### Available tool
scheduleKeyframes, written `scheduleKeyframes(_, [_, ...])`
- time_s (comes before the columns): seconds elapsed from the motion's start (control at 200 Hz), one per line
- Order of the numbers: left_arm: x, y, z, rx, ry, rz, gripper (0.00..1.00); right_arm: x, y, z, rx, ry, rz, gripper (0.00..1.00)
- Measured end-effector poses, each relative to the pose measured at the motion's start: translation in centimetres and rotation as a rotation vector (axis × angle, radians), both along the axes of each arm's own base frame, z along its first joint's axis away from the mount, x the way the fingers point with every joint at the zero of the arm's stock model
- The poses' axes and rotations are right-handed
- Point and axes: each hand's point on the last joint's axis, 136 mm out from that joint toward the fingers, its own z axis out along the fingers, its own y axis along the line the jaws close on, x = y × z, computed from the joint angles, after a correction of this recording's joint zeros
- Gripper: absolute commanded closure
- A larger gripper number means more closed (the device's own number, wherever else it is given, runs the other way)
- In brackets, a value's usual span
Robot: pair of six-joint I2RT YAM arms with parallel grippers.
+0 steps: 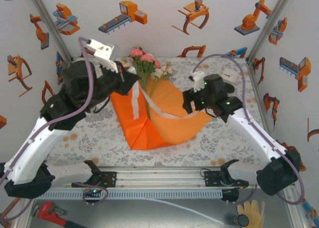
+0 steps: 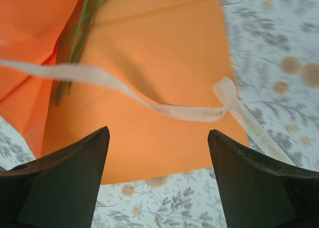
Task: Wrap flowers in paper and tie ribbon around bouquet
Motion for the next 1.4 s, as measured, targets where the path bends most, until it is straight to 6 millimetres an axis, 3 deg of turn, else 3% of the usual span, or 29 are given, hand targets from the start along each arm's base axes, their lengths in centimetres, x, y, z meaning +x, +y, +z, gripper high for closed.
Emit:
scheduleKeyframes(0.065, [-0.6, 1.9, 0.3, 0.01, 0.001, 0.044, 1.0, -0.7, 1.9, -2.9, -0.057, 0.009, 0.097, 0.23])
scheduleKeyframes(0.15, [-1.2, 4.1, 0.5, 0.025, 0.004, 0.101, 1.0, -0.5, 3.0, -5.8, -0.146, 0.002, 0.163, 0.22])
scheduleKeyframes(0.295, [-2.2, 8.1, -0.3, 0.062, 0.025, 0.213, 1.0, 3.5, 1.8, -10.0, -0.341, 0.051, 0.086, 0.24])
scheduleKeyframes(0.411, [-2.9, 11.3, -1.6, 0.083, 0.049, 0.314, 1.0, 6.3, 1.1, -11.9, -0.389, 0.121, -0.015, 0.24])
scheduleKeyframes(0.551, [-3.1, 14.7, -4.0, 0.133, 0.086, 0.459, 1.0, 6.4, -0.6, -13.6, -0.373, 0.241, -0.157, 0.3])
scheduleKeyframes(0.691, [-2.9, 16.7, -6.0, 0.188, 0.125, 0.576, 1.0, 6.8, -2.1, -14.9, -0.344, 0.332, -0.344, 0.36])
scheduleKeyframes(0.851, [-3.2, 17.8, -7.8, 0.193, 0.147, 0.621, 1.0, 6.7, -2.8, -17.3, -0.303, 0.421, -0.48, 0.54])
scheduleKeyframes(0.966, [-3.7, 18.6, -7.7, 0.166, 0.145, 0.63, 1.0, 6.8, -3.5, -18.4, -0.285, 0.447, -0.545, 0.9])
scheduleKeyframes(1.046, [-3.9, 18.9, -7.6, 0.161, 0.146, 0.634, 1.0, 7.1, -4.3, -18.0, -0.253, 0.439, -0.59, 1.0])
scheduleKeyframes(1.156, [-4.3, 19.0, -7.2, 0.135, 0.147, 0.618, 1.0, 7.0, -6.1, -15.8, -0.202, 0.394, -0.651, 1.0])
scheduleKeyframes(1.217, [-4.8, 19.1, -6.6, 0.091, 0.142, 0.597, 1.0, 6.6, -7.3, -13.1, -0.158, 0.338, -0.683, 1.0])
scheduleKeyframes(1.307, [-6.3, 20.3, -5.3, -0.015, 0.132, 0.572, 1.0, 5.7, -8.7, -7.1, -0.043, 0.22, -0.729, 1.0])
scheduleKeyframes(1.402, [-8.2, 22.4, -4.2, -0.135, 0.133, 0.572, 1.0, 3.4, -9.9, -1.9, 0.098, 0.123, -0.772, 1.0])
